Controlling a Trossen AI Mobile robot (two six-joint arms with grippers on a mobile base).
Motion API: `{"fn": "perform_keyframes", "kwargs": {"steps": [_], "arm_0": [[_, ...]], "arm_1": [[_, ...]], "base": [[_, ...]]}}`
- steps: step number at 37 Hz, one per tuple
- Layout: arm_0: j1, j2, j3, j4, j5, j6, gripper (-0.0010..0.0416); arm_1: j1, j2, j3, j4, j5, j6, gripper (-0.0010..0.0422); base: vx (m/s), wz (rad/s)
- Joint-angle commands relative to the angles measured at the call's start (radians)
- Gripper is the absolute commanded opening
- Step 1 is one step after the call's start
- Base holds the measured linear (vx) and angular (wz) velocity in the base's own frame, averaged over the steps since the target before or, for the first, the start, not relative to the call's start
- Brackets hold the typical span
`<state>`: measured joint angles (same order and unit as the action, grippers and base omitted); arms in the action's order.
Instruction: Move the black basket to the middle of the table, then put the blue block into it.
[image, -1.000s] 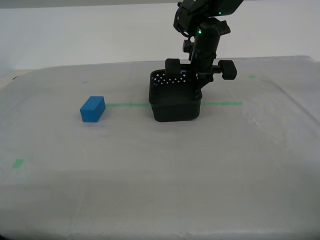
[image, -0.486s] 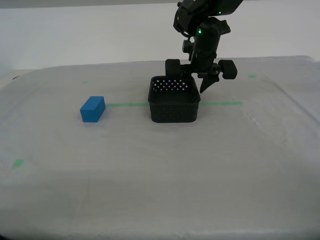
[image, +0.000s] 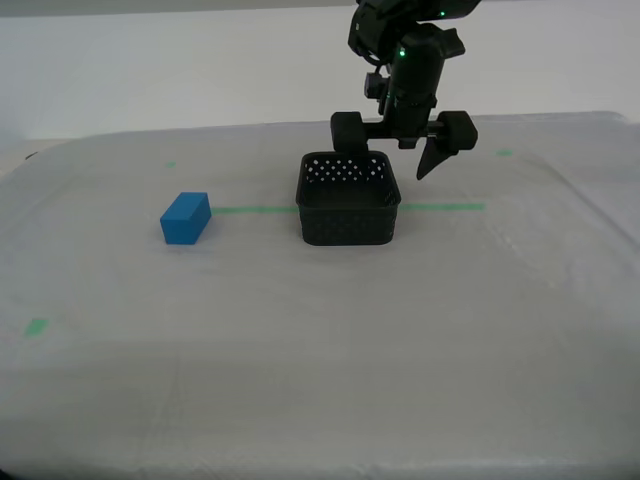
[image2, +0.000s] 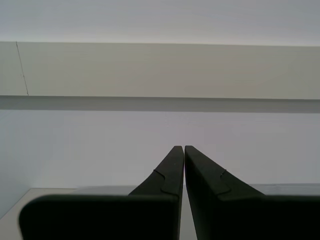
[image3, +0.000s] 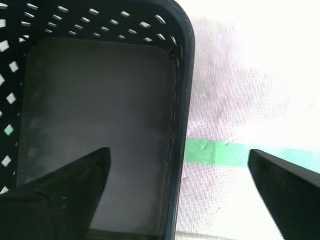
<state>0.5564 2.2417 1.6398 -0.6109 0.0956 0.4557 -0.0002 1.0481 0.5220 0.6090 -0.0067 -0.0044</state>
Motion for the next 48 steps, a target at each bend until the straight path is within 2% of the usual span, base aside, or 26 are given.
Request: {"fn": "perform_keyframes", "kwargs": {"steps": [1, 6, 9, 14, 17, 20, 32, 36, 40, 48], "arm_0": [[0.001, -0.011, 0.001, -0.005, 0.0, -0.001, 0.0369], [0.001, -0.029, 0.001, -0.019, 0.001, -0.031, 0.0409], [0.001, -0.032, 0.001, -0.028, 0.001, -0.04, 0.0389], [0.001, -0.033, 0.001, -0.051, -0.001, -0.039, 0.0406], [0.001, -0.033, 0.001, -0.058, -0.019, -0.042, 0.0396], [0.001, -0.04, 0.001, -0.063, -0.024, -0.053, 0.0404], [-0.005, -0.122, -0.004, -0.095, -0.014, -0.108, 0.04], [-0.014, -0.156, -0.006, -0.112, -0.015, -0.147, 0.04], [-0.029, -0.192, -0.032, -0.107, -0.015, -0.172, 0.0401], [-0.098, -0.336, -0.209, -0.059, -0.015, -0.175, 0.0401]], "arm_1": [[0.0, 0.0, 0.001, 0.006, 0.0, 0.002, 0.0], [0.0, 0.0, 0.001, 0.006, 0.0, 0.002, 0.0], [0.0, 0.0, 0.002, 0.006, 0.0, 0.002, 0.0], [0.0, 0.0, 0.001, 0.006, 0.0, 0.002, 0.0], [0.0, 0.0, 0.001, 0.006, 0.0, 0.002, 0.0], [0.0, 0.0, 0.001, 0.006, 0.0, 0.002, 0.0], [0.0, 0.0, 0.001, 0.006, 0.0, 0.002, 0.0], [0.0, 0.0, 0.002, 0.006, 0.0, 0.002, 0.0], [0.0, 0.0, 0.002, 0.006, 0.0, 0.002, 0.0], [0.0, 0.0, 0.001, 0.006, 0.0, 0.002, 0.0]], "base": [[0.0, 0.0], [0.0, 0.0], [0.0, 0.0], [0.0, 0.0], [0.0, 0.0], [0.0, 0.0], [0.0, 0.0], [0.0, 0.0], [0.0, 0.0], [0.0, 0.0]]}}
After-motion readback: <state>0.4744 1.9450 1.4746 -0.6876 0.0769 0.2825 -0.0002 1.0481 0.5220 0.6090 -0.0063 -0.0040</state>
